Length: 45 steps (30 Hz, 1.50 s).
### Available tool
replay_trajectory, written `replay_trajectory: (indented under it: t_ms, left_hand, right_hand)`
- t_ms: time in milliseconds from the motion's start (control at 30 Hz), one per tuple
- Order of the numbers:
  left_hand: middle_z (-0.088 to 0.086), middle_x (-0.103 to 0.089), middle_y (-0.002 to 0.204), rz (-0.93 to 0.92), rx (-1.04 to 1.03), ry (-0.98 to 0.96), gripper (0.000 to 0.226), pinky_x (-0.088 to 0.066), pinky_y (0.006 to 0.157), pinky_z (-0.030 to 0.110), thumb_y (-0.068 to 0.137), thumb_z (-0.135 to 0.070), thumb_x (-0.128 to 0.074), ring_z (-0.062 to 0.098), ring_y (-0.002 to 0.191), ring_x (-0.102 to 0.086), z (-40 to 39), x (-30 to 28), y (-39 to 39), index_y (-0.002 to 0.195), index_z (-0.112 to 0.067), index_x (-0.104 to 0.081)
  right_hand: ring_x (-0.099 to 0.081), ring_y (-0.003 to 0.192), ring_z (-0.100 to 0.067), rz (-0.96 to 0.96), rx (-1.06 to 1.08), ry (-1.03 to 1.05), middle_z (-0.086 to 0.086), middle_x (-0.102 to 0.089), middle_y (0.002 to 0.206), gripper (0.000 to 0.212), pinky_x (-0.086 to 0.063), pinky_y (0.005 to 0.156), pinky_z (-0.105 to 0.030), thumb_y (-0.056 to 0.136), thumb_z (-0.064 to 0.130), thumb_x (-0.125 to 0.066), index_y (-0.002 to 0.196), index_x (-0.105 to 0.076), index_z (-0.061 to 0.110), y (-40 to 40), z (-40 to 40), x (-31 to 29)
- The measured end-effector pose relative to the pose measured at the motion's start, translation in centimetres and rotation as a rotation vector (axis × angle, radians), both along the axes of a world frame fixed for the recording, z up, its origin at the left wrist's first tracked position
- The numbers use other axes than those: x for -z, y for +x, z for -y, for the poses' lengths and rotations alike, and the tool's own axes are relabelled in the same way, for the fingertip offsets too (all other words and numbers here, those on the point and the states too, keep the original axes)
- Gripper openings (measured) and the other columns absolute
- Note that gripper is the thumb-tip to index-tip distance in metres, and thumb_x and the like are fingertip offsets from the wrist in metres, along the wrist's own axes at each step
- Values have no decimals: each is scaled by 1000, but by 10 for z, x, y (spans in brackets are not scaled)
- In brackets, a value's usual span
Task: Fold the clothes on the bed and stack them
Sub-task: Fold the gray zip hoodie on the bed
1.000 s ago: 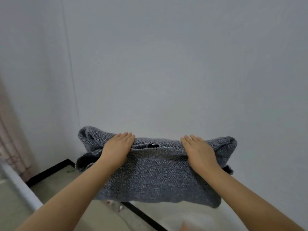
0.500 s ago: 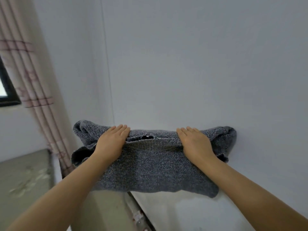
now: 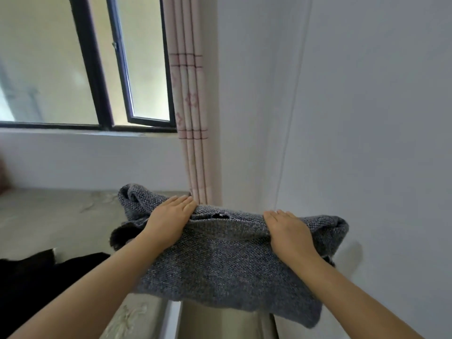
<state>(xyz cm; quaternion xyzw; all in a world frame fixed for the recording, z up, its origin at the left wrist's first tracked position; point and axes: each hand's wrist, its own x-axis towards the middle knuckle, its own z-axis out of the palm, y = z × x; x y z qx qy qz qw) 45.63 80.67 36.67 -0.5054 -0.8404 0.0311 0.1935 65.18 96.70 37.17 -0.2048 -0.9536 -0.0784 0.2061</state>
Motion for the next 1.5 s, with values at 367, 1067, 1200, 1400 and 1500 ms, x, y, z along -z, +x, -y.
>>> replay_trajectory:
  t_ms: [367,1067,1200,1400,1500]
  left_hand:
    - [-1,-15,154,31,-228,-63,64,2,112,22,91,0,-36,10,141,-12,-69,15,-205,147,-17,-11]
    - [-2,-15,154,228,-716,-203,60,-2,113,21,93,-3,-34,9,141,-12,-146,88,-532,146,-19,-13]
    - [-2,-17,154,287,-689,-233,59,-2,113,22,93,-2,-35,9,141,-14,-144,117,-614,146,-18,-16]
    - [3,-17,153,338,-597,-208,57,-4,114,23,93,-2,-34,13,141,-16,-161,146,-742,146,-16,-16]
    - [20,-42,139,244,-494,-63,54,-24,112,37,82,8,-50,30,129,-41,-182,147,-795,135,-1,-41]
  right_hand:
    - [-52,115,-21,103,-204,-81,-9,-54,130,54,-40,93,-28,85,-6,-39,138,-38,8,-251,-118,25]
    - [-49,121,-18,327,-635,-189,-3,-49,136,57,-39,99,-30,87,-3,-38,142,-31,12,-687,-233,111]
    - [-52,117,-20,455,-611,-203,-3,-50,135,60,-44,90,-31,86,-3,-39,142,-28,13,-764,-230,145]
    - [-68,81,-19,277,-548,-165,-8,-70,96,52,-51,58,-24,65,-3,-67,116,-62,5,-867,-238,157]
    - [-63,44,-17,100,-527,-117,-6,-69,59,52,-40,32,-20,25,-10,-81,75,-74,2,-905,-251,155]
